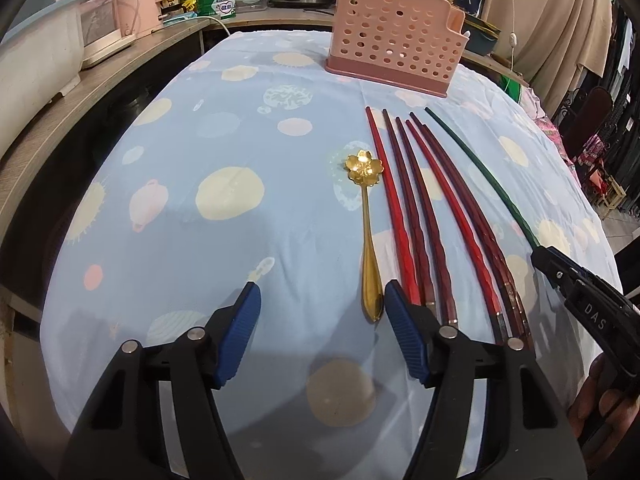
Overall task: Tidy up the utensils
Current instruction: 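Grasp the gold spoon with the left tool while the right tool grasps the second green chopstick, then carry the gold spoon and green chopstick with both tools into the pink basket, then open both tools to release the gold spoon and green chopstick in the basket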
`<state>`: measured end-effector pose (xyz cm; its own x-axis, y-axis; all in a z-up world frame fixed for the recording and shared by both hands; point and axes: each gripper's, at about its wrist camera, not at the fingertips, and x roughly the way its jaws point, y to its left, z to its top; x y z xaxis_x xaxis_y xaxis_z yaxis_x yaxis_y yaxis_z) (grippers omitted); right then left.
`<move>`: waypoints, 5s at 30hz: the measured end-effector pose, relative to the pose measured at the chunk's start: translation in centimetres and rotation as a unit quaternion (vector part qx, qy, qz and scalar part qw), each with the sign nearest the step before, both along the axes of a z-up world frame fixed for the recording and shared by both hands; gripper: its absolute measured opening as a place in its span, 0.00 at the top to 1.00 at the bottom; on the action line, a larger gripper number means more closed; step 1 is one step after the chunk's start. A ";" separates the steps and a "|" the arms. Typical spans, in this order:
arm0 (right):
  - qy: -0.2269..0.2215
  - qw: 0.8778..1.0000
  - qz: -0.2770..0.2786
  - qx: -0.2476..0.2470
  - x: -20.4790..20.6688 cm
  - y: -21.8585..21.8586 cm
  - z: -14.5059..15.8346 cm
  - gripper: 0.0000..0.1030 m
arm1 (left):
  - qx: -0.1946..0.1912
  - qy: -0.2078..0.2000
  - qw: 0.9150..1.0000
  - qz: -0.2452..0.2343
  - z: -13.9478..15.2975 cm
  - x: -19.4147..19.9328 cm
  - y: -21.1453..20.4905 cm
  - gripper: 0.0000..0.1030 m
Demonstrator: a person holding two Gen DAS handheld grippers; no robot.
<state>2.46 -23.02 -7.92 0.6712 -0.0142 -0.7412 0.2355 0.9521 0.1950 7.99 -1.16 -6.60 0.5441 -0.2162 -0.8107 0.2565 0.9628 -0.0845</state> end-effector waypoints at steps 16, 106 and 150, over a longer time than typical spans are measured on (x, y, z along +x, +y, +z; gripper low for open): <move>-0.004 1.000 0.008 -0.005 -0.8 0.5 0.1 0.93 | -0.037 0.015 0.999 -0.020 0.1 0.1 0.1 0.89; -0.252 0.964 -0.035 0.079 21.7 -8.1 19.8 0.92 | -0.104 -0.136 0.985 -0.015 18.5 23.7 -7.5 0.90; -0.089 0.995 0.033 0.043 -1.5 0.7 7.1 0.78 | -0.062 -0.016 0.998 -0.017 7.1 3.9 -1.0 0.63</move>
<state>0.98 -22.28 -0.87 0.7891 0.0918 -0.6074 0.1280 0.9425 0.3087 11.86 -2.14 0.48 0.5593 -0.3323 -0.7595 0.2939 0.9361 -0.1932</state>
